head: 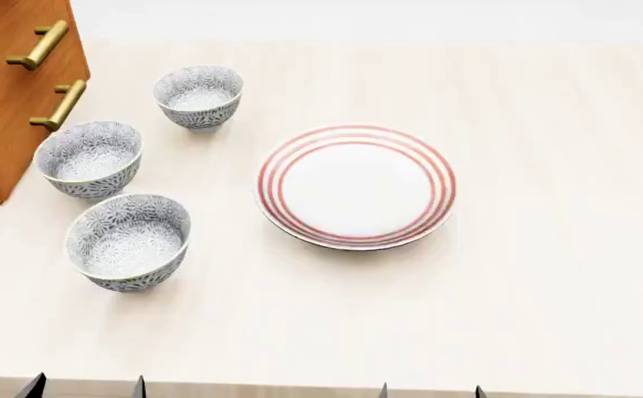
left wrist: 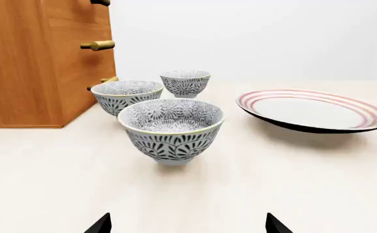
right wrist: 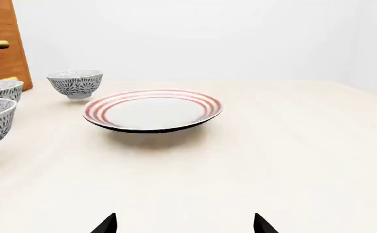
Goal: Put the bowl at the front on the plate.
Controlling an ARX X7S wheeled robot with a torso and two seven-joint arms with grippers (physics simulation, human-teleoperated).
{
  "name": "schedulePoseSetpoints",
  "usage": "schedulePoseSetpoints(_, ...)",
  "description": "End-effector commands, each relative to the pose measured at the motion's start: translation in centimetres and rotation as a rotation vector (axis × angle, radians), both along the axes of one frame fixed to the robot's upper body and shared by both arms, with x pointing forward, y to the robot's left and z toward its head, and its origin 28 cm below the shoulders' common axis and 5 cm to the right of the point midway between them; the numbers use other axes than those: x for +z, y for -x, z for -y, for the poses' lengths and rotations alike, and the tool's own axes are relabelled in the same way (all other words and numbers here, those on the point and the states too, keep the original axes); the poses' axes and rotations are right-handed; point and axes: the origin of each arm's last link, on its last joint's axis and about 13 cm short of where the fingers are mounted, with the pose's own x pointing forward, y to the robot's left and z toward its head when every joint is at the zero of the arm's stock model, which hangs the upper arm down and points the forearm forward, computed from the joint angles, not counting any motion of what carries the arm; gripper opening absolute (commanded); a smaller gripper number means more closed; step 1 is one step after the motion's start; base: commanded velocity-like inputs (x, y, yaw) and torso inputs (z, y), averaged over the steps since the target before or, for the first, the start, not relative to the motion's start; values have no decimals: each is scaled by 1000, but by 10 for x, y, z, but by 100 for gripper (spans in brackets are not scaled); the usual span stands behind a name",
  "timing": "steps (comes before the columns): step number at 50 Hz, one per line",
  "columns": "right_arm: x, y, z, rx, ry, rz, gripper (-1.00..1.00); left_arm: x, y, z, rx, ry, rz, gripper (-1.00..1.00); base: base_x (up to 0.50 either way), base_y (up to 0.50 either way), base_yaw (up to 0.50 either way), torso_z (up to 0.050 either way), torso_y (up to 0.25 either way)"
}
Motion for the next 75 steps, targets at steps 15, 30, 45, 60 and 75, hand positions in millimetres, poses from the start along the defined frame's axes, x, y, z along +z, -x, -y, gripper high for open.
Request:
schedulePoseSetpoints(15,0,-1,-1,-52,-2,-19,100,-3,0,0,-20,-26,-37,100,0,0,0,0,0)
schedulePoseSetpoints(30,73,-12,-3,-11,8,57,100,64,-7,3,-61,-22,36,100,0,0,0,0,0)
schedulePoseSetpoints(45,88,-14,-2,-4,25,89,100,81,-9,5,-81,-17,69,100,0,0,0,0,0)
schedulePoseSetpoints(60,103,-20,-5,13,29,110,100,92,-13,12,-115,-19,89,100,0,0,0,0,0)
schedulePoseSetpoints(75,130,-33,-1,3,47,195,100,114,-22,15,-152,-32,146,100,0,0,0,0,0)
